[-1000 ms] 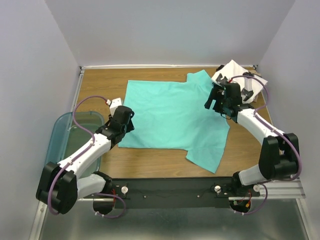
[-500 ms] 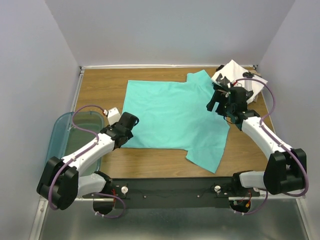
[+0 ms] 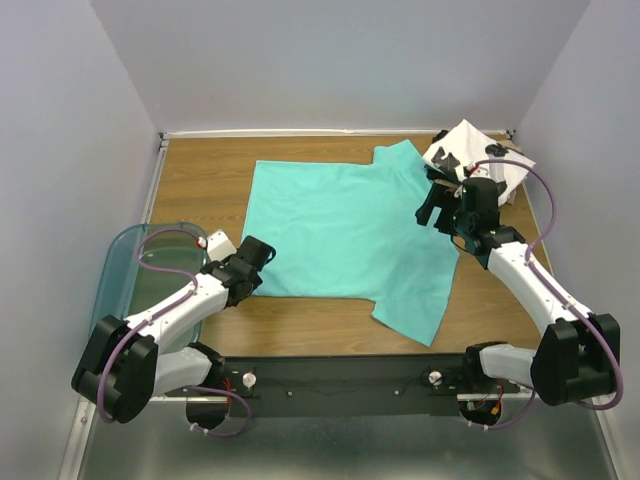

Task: Fold and stack the t-shirts
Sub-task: Fold the tshirt

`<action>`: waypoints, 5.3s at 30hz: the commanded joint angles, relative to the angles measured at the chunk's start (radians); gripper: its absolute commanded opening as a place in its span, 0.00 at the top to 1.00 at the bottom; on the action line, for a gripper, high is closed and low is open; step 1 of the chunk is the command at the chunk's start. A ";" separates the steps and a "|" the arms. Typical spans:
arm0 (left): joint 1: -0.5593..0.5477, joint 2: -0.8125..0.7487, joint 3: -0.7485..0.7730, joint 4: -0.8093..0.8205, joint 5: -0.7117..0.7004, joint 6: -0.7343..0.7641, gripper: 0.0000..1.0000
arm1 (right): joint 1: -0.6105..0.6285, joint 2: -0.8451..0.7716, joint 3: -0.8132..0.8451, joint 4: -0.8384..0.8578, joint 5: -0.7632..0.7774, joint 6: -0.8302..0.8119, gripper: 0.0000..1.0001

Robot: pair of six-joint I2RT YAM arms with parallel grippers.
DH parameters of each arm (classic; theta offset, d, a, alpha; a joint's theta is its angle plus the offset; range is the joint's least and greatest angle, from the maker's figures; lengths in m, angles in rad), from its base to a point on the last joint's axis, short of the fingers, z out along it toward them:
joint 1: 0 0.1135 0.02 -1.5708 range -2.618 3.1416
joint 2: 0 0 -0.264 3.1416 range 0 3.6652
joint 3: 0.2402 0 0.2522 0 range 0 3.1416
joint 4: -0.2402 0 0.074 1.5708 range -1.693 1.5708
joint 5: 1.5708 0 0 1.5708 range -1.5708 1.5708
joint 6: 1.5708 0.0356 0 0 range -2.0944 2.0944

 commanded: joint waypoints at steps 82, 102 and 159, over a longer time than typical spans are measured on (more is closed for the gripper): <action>0.098 0.271 0.272 0.306 -0.007 0.489 1.00 | 0.088 0.157 0.031 -0.108 -0.034 0.055 0.10; 0.098 0.182 0.243 0.351 0.059 0.526 1.00 | 0.498 -0.277 -0.222 -0.658 0.270 0.597 0.26; 0.096 -0.001 0.148 0.262 0.068 0.415 1.00 | 0.660 -0.191 -0.278 -0.613 0.330 0.747 1.00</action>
